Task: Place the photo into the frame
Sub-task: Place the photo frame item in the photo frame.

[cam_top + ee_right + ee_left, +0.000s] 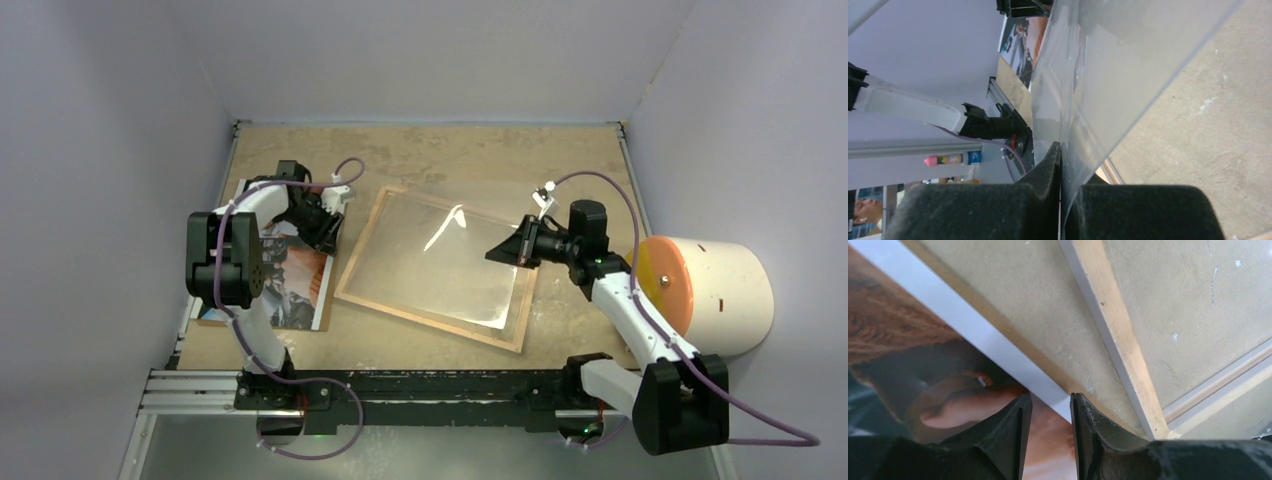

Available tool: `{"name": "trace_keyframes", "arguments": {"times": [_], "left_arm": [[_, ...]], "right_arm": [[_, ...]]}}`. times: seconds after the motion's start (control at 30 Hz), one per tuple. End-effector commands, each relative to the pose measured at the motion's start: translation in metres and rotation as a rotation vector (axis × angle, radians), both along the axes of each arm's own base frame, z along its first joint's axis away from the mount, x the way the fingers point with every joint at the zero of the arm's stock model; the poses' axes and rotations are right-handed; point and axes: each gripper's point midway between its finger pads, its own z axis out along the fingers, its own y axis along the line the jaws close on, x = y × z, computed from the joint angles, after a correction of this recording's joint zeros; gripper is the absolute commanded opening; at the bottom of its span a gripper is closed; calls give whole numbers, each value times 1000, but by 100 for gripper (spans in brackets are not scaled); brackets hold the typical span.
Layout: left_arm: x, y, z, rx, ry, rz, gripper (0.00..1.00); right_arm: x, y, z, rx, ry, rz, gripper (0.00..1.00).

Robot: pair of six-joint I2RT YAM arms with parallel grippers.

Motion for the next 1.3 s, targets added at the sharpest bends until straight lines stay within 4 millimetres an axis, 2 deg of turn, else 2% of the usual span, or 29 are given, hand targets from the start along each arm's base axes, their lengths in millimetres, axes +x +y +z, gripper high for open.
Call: {"name": "trace_keyframes", "arguments": {"times": [0.0,0.1,0.27,0.53,0.9,0.97,1.13,1.23,1.27], "left_arm": [[7,-15,2,-36,-14,-30,38],[5,-17,-1,-42,-5,-33,38],[4,-20,-6,-44,2,-37,38],[0,-21,-10,-43,8,-45,38],[-3,-23,-13,-54,18,-49,37],[-5,-25,-13,-65,26,-53,36],[-9,-27,-4,-111,37,-55,35],[5,-22,15,-136,3,-30,35],[12,-13,22,-139,-14,-3,37]], "right_arm": [[-4,-8,-2,-96,-39,-2,0],[0,-12,0,-130,-63,-20,0],[-2,-11,14,-122,-110,-17,0],[-6,-7,-2,-79,11,-15,0],[2,6,0,70,88,-31,0],[8,7,11,94,61,-39,0],[15,18,62,184,-32,-20,0],[11,35,91,210,-70,19,0],[7,43,101,216,-82,41,0]]}}
